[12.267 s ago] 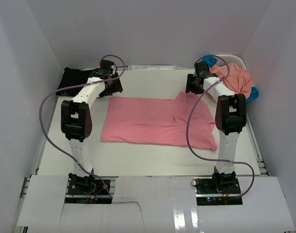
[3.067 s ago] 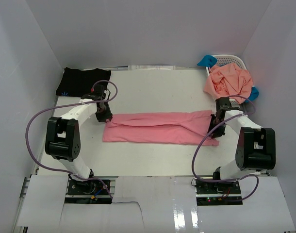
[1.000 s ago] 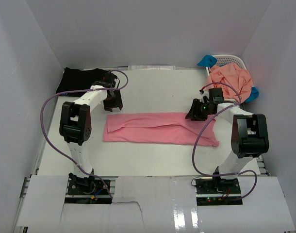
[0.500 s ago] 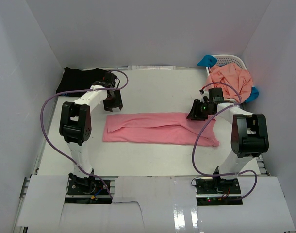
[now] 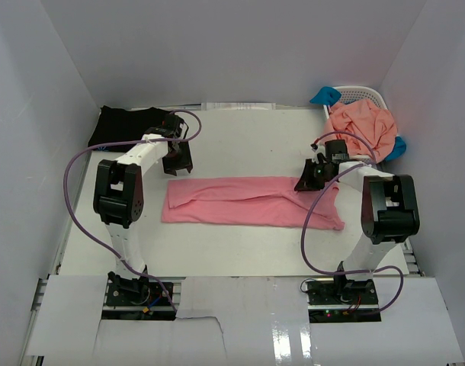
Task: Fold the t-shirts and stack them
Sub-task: Fold the other side of the tshirt into a rectangle
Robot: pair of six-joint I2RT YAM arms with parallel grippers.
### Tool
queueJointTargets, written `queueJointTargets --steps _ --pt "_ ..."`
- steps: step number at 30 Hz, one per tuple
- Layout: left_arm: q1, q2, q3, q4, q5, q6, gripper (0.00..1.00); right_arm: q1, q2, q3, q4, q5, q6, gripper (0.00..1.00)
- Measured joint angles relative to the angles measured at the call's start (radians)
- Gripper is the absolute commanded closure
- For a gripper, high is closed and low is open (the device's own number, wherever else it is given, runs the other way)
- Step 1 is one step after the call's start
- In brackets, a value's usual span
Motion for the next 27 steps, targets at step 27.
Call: queueJointTargets --steps 27 --pt "0.000 0.000 0.000 0.000 0.000 0.000 0.39 0.130 -0.320 -0.222 -0.158 -0.037 0.140 0.89"
